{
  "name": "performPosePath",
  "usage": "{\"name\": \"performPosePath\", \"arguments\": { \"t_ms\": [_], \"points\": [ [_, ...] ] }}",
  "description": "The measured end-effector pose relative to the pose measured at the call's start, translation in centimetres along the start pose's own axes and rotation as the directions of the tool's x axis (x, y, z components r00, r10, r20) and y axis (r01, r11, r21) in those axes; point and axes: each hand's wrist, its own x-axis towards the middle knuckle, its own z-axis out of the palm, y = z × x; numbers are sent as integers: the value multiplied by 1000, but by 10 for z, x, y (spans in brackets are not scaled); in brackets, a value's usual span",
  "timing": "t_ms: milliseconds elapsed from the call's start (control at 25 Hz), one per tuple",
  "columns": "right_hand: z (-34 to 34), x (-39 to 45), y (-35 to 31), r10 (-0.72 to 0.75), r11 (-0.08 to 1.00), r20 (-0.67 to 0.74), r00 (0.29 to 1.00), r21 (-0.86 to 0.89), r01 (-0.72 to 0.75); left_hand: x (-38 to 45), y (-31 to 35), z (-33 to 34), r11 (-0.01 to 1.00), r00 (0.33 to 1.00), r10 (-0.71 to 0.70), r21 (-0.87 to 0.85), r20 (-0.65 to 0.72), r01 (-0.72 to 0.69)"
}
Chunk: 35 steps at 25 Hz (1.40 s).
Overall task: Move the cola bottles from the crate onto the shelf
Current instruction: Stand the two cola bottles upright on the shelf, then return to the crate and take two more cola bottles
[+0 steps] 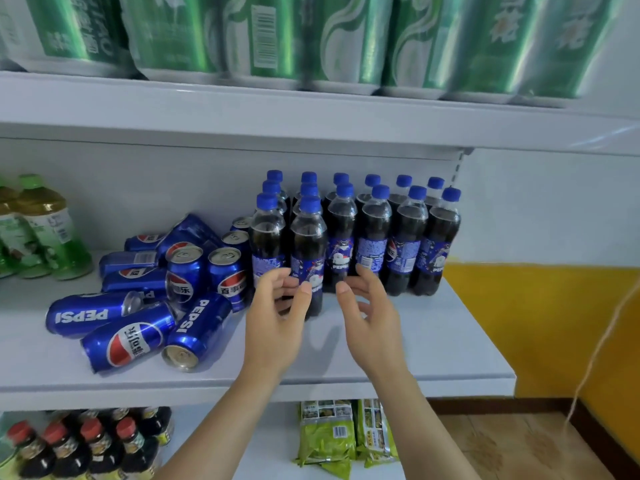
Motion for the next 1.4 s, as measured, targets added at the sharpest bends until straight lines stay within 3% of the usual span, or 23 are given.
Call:
{"name": "performPosePath", "arguments": {
  "t_ms": [280,560,880,1280,1400],
  "points": [
    [-62,-40,-15,32,999,-237,971,42,-22,-25,26,43,985,978,32,-174,207,5],
    [-122,-103,-28,12,998,-528,849,-52,-46,-68,47,81,973,880,88,-231,467,26],
    [-213,-220,-33,6,963,-817,576,-151,-224,-180,81,146,959,612,169,-273,772,79],
    [-327,-380,-55,-60,919,-965,256,-154,-363,-352,150,210,933,348,240,-314,906,175],
    [-352,-421,-57,-70,898,-979,190,-145,-415,-396,164,223,927,295,259,-322,920,193]
  ]
}}
